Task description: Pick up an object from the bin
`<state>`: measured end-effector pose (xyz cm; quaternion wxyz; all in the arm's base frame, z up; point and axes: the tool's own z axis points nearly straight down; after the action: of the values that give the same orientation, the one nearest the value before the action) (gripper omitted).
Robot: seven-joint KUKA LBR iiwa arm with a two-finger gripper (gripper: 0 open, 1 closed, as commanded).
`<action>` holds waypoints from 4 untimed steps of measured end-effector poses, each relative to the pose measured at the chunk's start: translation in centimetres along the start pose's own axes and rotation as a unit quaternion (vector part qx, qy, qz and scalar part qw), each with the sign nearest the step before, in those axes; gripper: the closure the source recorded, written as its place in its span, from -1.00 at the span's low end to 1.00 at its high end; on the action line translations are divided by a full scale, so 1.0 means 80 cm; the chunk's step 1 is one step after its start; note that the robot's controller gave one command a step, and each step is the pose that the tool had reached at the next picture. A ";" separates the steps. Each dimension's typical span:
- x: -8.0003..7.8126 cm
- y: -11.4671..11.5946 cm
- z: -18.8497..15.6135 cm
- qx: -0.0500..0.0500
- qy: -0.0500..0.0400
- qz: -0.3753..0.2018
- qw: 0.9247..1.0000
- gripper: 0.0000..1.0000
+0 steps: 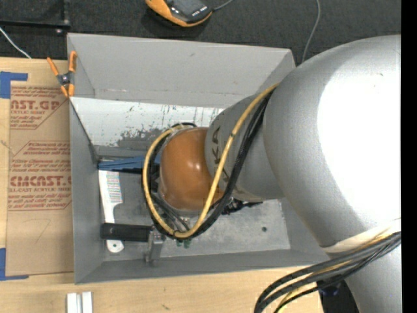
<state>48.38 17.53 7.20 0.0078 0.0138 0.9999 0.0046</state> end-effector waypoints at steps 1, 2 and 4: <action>-0.005 0.004 0.002 0.002 0.005 -0.010 1.000 1.00; -0.005 0.004 0.002 0.001 0.005 -0.010 1.000 1.00; -0.004 0.004 -0.018 0.001 0.007 -0.010 1.000 1.00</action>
Offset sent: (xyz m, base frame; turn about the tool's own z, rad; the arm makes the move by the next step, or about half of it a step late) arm 0.0000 0.0000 0.0000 0.0000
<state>48.72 17.86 8.64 0.0010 0.0036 1.0000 0.0031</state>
